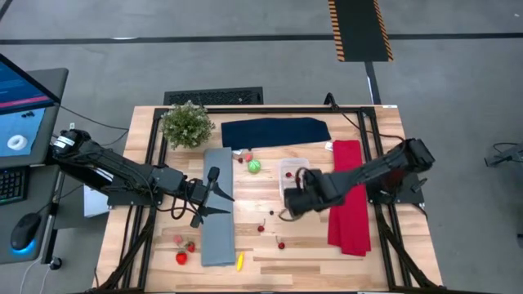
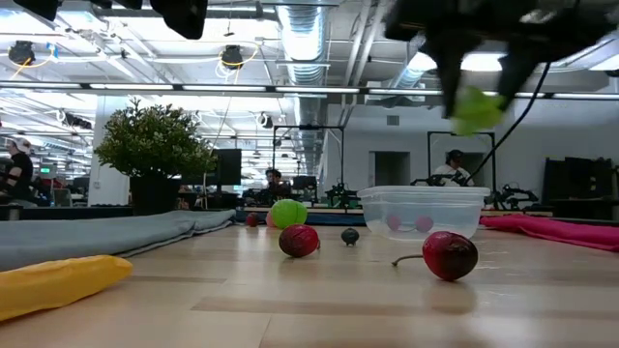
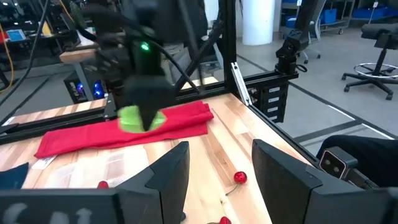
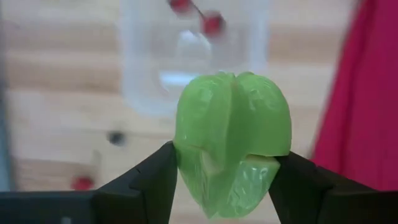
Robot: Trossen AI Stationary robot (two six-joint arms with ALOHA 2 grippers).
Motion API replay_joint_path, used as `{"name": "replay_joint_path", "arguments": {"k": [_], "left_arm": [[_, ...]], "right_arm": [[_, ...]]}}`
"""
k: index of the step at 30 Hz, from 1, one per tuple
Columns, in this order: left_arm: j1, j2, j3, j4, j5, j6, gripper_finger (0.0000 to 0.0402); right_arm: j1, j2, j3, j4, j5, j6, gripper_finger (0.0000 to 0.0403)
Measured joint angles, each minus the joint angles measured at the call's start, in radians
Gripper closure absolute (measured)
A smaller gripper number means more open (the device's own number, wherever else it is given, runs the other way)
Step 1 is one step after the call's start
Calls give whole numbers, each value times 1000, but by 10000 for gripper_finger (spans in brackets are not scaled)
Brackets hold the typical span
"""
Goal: Pick and placing Produce into tupperware
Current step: Put the green starfruit into the transparent bin
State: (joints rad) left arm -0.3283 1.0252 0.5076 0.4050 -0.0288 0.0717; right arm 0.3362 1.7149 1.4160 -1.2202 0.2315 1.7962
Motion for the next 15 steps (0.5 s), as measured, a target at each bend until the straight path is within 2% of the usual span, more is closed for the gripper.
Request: {"name": "replay_joint_path", "arguments": {"k": [10, 15], "left_arm": [[0, 0, 0, 2, 110, -86, 235], [0, 0, 0, 20, 199, -149, 235]], "right_arm": [[-199, 0, 36, 8, 72, -370, 179], [-268, 0, 36, 37, 83, -512, 164]]}}
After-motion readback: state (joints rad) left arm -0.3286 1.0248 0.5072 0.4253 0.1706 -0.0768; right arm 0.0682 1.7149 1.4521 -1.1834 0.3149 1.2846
